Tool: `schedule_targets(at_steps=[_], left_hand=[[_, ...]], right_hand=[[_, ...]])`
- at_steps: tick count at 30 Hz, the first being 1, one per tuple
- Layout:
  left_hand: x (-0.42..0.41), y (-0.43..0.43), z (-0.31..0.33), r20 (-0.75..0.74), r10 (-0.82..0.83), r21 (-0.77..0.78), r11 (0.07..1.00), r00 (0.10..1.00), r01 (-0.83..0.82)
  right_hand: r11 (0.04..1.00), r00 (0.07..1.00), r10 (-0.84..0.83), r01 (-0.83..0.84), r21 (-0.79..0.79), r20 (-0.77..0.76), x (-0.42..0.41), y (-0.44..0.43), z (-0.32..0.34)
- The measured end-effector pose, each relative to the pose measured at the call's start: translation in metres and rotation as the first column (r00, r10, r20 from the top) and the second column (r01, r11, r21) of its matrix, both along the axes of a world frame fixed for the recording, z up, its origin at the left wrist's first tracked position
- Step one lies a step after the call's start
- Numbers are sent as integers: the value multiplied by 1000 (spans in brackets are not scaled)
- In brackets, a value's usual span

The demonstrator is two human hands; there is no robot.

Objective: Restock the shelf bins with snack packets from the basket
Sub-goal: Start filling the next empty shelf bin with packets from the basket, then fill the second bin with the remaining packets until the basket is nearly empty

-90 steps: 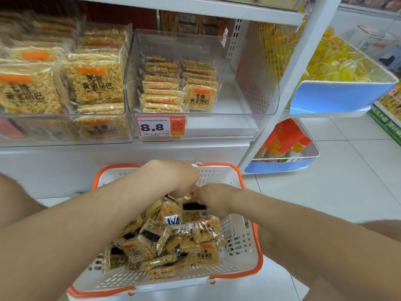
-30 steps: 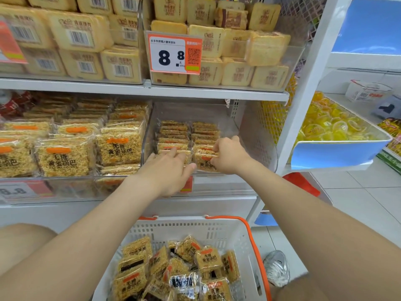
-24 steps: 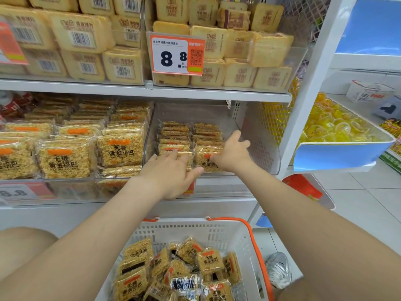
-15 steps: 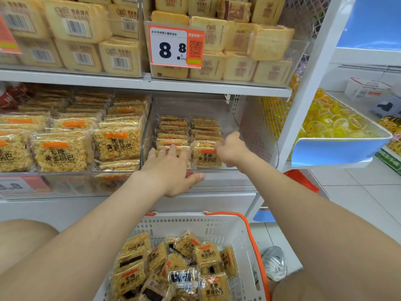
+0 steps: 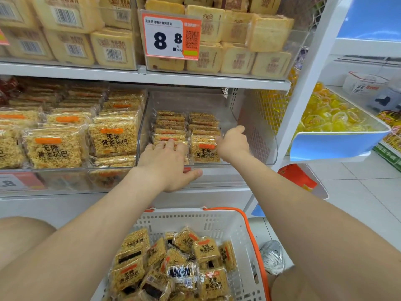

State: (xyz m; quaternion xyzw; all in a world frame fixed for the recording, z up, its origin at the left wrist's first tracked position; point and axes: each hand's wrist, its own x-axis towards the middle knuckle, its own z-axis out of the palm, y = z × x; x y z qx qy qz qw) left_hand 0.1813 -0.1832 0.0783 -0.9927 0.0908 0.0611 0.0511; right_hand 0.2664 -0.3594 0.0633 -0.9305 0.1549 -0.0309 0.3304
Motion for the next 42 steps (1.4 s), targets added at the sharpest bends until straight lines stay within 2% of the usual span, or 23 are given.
schedule_targets(at_steps=[4,8,13,14,16,18,20,21,23,25,27,29,32,34,36,40,42], left_hand=[[1,4,3,53,18,-1,1000,998,-18],[3,3,0,41,38,3,999,998,-38],[1,2,-3,18,50,-17,999,999,-50],[-1,3,-2,32,39,-27,999,999,-39],[-7,2,1,95,1,-70,998,995,5],[-14,1,5,212,-35,-127,990,977,63],[-24,0,7,358,-39,-177,978,933,108],[-30,-1,8,425,-33,-206,970,905,133],[-40,-3,8,503,-40,-236,955,864,181],[-49,-3,7,448,-39,-266,948,893,174],[-56,-1,2,268,-20,-300,948,963,103],[-63,-3,-9,101,-71,-222,971,992,92],[-72,-13,-29,-63,-198,-48,980,978,195],[-71,-17,-39,-158,-266,-4,963,951,269],[-68,-19,-49,-237,-320,31,941,917,336],[-57,-23,-65,-369,-304,80,931,878,356],[-50,-25,-75,-416,-277,81,938,866,338]], right_hand=[[1000,999,-24,24,3,-27,3,2,0],[996,998,59,-59,-68,3,7,0,-1],[983,985,165,-160,94,-52,3,-14,2],[980,981,185,-179,84,-65,0,-16,3],[979,981,190,-193,-72,-47,-6,-19,5],[939,963,236,-193,-284,128,-21,-14,13],[869,867,388,-231,-437,313,-39,-7,21],[846,823,442,-250,-471,357,-50,-3,24],[808,767,536,-346,-476,352,-72,4,29],[708,708,676,-544,-451,206,-92,8,31],[550,612,784,-763,-340,-106,-113,9,24],[426,478,779,-878,-217,-406,-127,6,0],[301,360,686,-932,-204,-633,-133,5,-57],[184,290,606,-957,-225,-741,-138,6,-91],[113,236,535,-972,-208,-811,-144,9,-121],[144,248,509,-969,-202,-824,-156,8,-171],[115,229,536,-973,-199,-812,-164,8,-188]])
